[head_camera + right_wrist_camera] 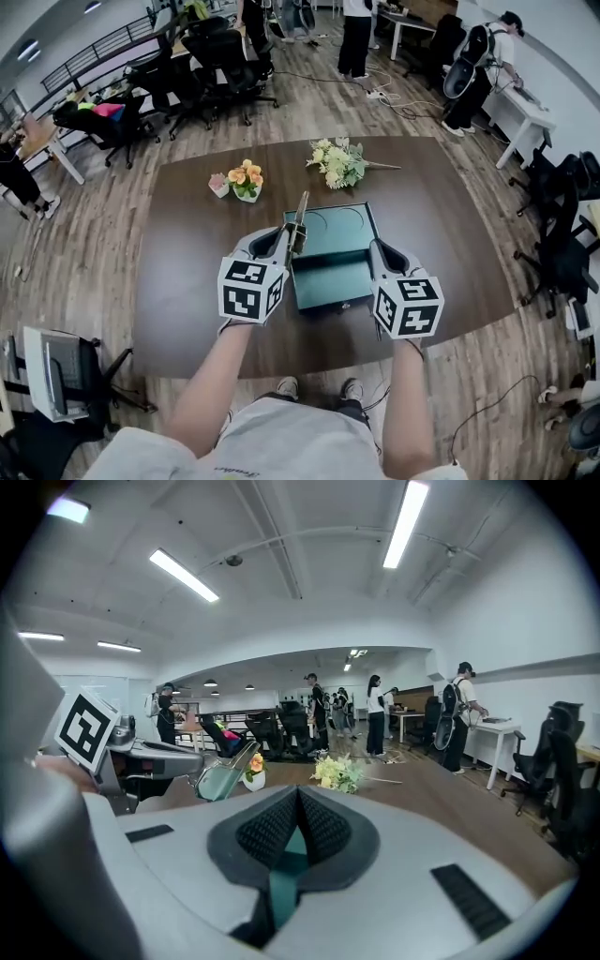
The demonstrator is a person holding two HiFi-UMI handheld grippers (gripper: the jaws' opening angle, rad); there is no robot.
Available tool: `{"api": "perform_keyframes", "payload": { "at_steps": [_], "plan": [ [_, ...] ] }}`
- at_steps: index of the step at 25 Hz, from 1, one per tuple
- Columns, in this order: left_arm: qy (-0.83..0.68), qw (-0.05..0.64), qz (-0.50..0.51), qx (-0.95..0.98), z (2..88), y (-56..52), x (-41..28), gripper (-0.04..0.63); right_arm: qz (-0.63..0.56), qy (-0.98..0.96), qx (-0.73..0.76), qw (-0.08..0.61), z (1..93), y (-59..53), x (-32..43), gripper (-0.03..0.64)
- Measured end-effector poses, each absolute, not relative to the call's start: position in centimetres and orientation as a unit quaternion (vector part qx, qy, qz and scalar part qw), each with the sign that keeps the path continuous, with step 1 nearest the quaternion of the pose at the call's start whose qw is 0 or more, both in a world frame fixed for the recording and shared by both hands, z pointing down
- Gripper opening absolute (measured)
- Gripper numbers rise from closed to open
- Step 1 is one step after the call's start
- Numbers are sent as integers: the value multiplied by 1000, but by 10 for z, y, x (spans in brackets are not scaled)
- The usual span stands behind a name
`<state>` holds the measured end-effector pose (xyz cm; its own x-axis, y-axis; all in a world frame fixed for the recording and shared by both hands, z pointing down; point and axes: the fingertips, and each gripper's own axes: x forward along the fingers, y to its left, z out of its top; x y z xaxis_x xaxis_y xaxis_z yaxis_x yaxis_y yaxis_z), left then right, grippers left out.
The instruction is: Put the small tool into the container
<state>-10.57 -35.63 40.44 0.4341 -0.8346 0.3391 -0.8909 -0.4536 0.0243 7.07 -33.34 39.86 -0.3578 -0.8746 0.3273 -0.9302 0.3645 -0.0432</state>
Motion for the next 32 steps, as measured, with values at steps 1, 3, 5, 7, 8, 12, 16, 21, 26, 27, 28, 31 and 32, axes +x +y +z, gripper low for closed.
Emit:
{"api": "perform_keyframes", "payload": {
  "at_steps": [1,3,5,7,8,12,16,21,26,27,28,31,32],
  "plan": [
    [-521,101,139,836,403,-356,-102,5,110,-822,545,126,398,-336,75,3],
    [-535,102,137,827,401,-354,-92,5,109,-832,529,127,398,-340,84,3],
    [-549,103,135,818,400,-353,-82,5,107,-841,515,128,398,-345,97,3],
    [-563,104,133,809,399,-350,-72,5,104,-849,502,131,397,-347,108,3],
    [-569,106,130,805,399,-348,-67,5,102,-852,495,132,397,-348,113,3],
    [-593,110,125,788,398,-339,-54,5,98,-866,470,138,396,-348,128,3],
    [-608,113,126,775,399,-333,-48,5,97,-876,451,140,397,-347,132,3],
    [-614,109,130,771,397,-326,-48,5,96,-882,440,139,397,-345,129,3],
    [-613,102,138,771,396,-325,-54,5,94,-884,439,133,395,-344,121,3],
    [-612,101,141,771,397,-325,-55,5,94,-884,439,133,395,-343,120,3],
    [-611,101,144,772,398,-325,-56,5,94,-884,439,133,395,-343,118,3],
    [-604,99,153,776,400,-325,-57,5,96,-883,441,133,396,-341,114,3],
    [-601,98,156,778,401,-325,-57,5,96,-882,442,133,396,-340,114,3]
  ]
}}
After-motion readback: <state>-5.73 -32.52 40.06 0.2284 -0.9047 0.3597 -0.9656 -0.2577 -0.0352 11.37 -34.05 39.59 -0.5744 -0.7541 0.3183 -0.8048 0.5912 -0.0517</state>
